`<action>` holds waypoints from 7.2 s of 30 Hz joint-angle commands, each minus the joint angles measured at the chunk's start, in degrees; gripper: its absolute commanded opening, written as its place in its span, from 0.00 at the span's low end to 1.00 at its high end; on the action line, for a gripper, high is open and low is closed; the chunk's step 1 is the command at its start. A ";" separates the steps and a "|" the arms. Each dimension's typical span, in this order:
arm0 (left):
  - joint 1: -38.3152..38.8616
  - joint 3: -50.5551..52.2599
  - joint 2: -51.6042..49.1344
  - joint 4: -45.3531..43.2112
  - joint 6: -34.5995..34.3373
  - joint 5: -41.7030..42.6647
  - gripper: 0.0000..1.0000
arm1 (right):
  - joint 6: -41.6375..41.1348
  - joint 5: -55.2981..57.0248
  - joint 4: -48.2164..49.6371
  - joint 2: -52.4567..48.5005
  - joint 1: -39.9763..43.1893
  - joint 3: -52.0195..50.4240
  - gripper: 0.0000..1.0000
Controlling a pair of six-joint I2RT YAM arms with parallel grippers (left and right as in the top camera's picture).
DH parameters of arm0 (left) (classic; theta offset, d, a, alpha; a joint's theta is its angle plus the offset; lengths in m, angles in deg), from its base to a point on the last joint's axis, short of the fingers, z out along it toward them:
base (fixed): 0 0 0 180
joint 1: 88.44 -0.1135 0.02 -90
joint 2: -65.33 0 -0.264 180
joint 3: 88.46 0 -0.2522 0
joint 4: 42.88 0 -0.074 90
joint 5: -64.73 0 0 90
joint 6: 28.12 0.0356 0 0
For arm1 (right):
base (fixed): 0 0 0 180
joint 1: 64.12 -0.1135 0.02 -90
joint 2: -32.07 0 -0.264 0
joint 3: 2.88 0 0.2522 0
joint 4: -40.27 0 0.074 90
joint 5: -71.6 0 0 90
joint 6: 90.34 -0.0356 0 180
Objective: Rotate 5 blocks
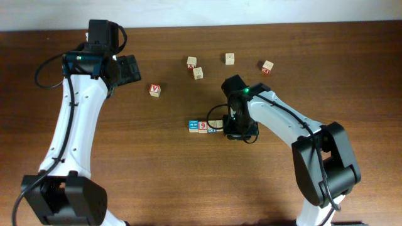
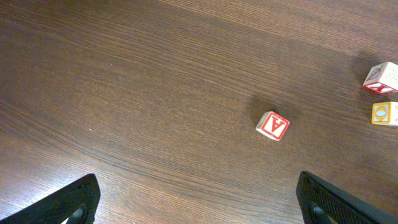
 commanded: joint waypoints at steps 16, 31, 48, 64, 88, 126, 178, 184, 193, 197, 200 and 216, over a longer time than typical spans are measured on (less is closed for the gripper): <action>0.07 -1.09 -0.42 -0.09 -0.79 -0.79 0.99 | 20.00 4.74 3.54 1.31 0.17 0.24 0.22; 0.07 -1.09 -0.42 -0.09 -0.79 -0.79 0.99 | -1.51 1.33 3.19 1.11 6.97 -0.20 0.17; 0.07 -1.09 -0.42 -0.09 -0.79 -0.79 0.99 | -2.19 -1.38 13.81 1.11 6.97 -4.66 0.17; 0.07 -1.09 -0.42 -0.09 -0.79 -0.79 0.99 | 5.62 -3.69 16.65 1.09 6.97 -4.66 0.18; 0.07 -1.09 -0.42 -0.09 -0.79 -0.79 0.99 | 4.66 0.85 24.63 -1.42 4.37 -1.14 0.12; 0.07 -1.09 -0.42 -0.09 -0.79 -0.79 0.99 | 10.95 -9.05 -1.68 6.73 16.50 24.83 0.31; 10.34 8.68 -8.13 -5.22 5.38 25.42 0.00 | 10.45 -4.35 -0.22 9.53 15.13 11.10 0.48; 15.89 8.68 -15.23 -10.51 -0.46 21.66 0.00 | 8.31 -3.32 9.51 9.51 15.21 2.40 0.48; 20.04 8.96 -16.59 -12.41 -4.85 15.72 0.00 | 8.28 -3.19 24.57 9.53 15.32 -11.69 0.52; 20.28 10.69 -16.59 -12.50 -5.31 15.74 0.00 | 8.26 -3.21 24.61 9.53 15.32 -11.69 0.52; 20.85 11.47 -16.59 -12.81 -5.29 15.93 0.00 | 8.28 -3.19 24.63 9.53 15.32 -11.69 0.52; 22.75 13.07 -17.46 -11.82 -6.56 15.76 0.00 | 8.28 -3.19 24.63 9.53 15.32 -11.72 0.52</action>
